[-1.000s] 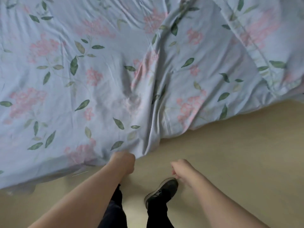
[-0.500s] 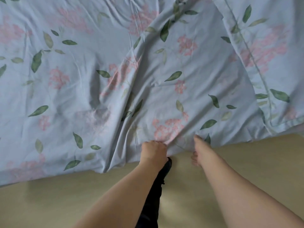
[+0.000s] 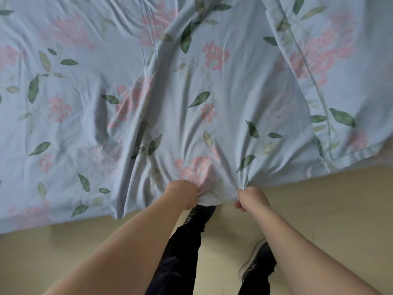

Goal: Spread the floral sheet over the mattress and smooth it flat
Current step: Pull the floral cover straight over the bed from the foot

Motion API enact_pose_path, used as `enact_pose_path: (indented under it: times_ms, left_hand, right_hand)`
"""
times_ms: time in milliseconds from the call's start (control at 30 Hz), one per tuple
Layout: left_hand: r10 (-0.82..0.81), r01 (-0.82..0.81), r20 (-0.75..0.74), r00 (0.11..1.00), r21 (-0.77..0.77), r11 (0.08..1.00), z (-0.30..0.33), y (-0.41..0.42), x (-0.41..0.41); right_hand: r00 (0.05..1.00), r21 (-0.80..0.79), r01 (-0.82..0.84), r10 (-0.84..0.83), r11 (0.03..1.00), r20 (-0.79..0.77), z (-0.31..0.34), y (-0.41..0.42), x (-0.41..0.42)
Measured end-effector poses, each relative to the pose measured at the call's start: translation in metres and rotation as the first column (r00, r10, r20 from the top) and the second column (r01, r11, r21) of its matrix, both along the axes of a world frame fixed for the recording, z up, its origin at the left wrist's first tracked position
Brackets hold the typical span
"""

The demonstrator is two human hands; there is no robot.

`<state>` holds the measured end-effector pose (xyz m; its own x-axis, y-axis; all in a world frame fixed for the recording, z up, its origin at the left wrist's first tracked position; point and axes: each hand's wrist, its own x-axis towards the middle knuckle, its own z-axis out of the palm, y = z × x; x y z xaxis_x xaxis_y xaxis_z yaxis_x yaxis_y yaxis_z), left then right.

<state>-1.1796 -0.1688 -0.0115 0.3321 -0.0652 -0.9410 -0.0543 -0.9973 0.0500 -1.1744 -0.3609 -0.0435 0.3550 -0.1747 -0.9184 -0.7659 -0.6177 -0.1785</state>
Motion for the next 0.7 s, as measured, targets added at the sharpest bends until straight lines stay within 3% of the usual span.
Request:
enact_pose_path:
  times_ms: [200, 333, 400, 500, 600, 700]
  left_hand:
    - [-0.097, 0.093, -0.269, 0.958, -0.026, 0.995, 0.031, -0.073, -0.003]
    - [-0.099, 0.145, -0.236, 0.967, 0.185, 0.972, 0.033, -0.134, -0.016]
    - [-0.148, 0.211, -0.237, 0.96, 0.268, 0.94, 0.035, -0.153, -0.021]
    - [0.014, 0.028, -0.194, 0.981, 0.211, 0.977, 0.049, -0.197, -0.019]
    - [0.113, -0.109, -0.047, 0.992, 0.08, 0.991, 0.063, -0.252, -0.008]
    - [0.1, -0.1, 0.003, 0.995, -0.024, 0.995, 0.074, -0.304, 0.008]
  right_hand:
    - [0.999, 0.083, 0.032, -0.028, 0.996, -0.044, 0.018, -0.068, -0.012]
    - [0.996, 0.189, 0.023, -0.007, 0.982, -0.085, 0.028, -0.123, -0.02]
    - [0.991, 0.218, -0.078, 0.099, 0.973, -0.087, 0.037, -0.141, -0.023]
    - [0.98, 0.159, -0.172, 0.185, 0.972, -0.069, 0.054, -0.192, -0.024]
    - [0.995, 0.099, 0.048, -0.039, 0.994, -0.089, 0.07, -0.27, -0.024]
    - [0.965, -0.007, 0.246, -0.246, 0.969, -0.09, 0.084, -0.342, -0.006]
